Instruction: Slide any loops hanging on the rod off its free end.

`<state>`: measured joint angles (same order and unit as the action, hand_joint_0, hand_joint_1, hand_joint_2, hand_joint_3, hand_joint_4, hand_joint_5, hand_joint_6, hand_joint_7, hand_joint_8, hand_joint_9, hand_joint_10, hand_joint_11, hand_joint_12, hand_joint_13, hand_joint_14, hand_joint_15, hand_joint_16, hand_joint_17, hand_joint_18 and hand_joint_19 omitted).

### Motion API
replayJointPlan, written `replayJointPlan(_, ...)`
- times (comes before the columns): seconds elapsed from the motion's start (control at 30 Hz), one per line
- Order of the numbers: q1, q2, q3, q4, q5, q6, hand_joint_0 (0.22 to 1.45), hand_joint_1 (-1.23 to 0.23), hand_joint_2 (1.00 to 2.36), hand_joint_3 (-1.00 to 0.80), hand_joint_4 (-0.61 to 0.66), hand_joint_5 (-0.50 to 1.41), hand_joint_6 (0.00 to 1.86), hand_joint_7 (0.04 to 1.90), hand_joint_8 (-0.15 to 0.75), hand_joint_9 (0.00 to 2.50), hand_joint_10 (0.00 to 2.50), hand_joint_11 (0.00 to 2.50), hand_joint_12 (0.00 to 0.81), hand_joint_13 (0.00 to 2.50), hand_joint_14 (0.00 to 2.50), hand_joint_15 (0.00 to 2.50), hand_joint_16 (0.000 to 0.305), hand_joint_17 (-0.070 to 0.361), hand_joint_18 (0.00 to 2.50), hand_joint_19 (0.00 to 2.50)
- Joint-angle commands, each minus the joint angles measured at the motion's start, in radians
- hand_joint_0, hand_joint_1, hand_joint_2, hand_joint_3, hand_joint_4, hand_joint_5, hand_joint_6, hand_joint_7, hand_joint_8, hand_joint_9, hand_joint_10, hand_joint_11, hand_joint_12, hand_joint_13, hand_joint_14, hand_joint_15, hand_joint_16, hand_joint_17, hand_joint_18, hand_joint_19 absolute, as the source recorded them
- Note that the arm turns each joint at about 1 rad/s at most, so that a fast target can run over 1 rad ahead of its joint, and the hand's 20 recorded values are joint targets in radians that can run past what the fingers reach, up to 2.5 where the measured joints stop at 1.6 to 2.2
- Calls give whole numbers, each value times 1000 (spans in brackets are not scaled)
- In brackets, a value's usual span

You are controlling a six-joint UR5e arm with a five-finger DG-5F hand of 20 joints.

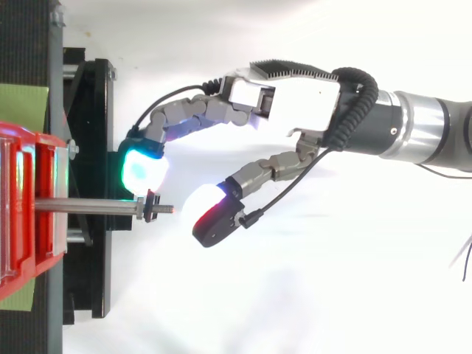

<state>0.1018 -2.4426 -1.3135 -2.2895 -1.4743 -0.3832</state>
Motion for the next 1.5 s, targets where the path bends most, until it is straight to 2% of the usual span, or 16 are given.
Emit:
replayJointPlan(0.0, 1, -12, 19, 1, -6, 0, 564, -673, 1001, -486, 337, -163, 504, 968, 306, 733, 0, 0, 260, 695, 0, 9, 29, 65, 531, 0)
replayJointPlan(0.27, 4, -12, 37, 1, -9, 0, 563, -672, 1001, -483, 335, -158, 504, 1000, 306, 740, 1, 0, 264, 705, 0, 15, 30, 68, 548, 0)
replayJointPlan(0.47, 13, -12, 37, 5, -9, 0, 570, -679, 1002, -469, 323, -147, 504, 1092, 307, 742, 1, 0, 268, 712, 0, 18, 31, 70, 559, 3)
replayJointPlan(0.63, 15, -12, 37, 7, -9, 1, 578, -685, 1004, -457, 304, -137, 504, 1160, 311, 753, 0, 0, 268, 713, 0, 27, 31, 69, 561, 16)
replayJointPlan(1.07, 27, -12, 42, 21, -3, 7, 583, -692, 1005, -444, 273, -127, 503, 1260, 306, 754, 0, 9, 269, 720, 0, 42, 32, 73, 576, 36)
replayJointPlan(1.47, 26, -12, 42, 24, -3, 7, 598, -703, 1013, -354, 232, -127, 531, 1470, 308, 765, 0, 32, 268, 732, 0, 38, 34, 76, 600, 58)
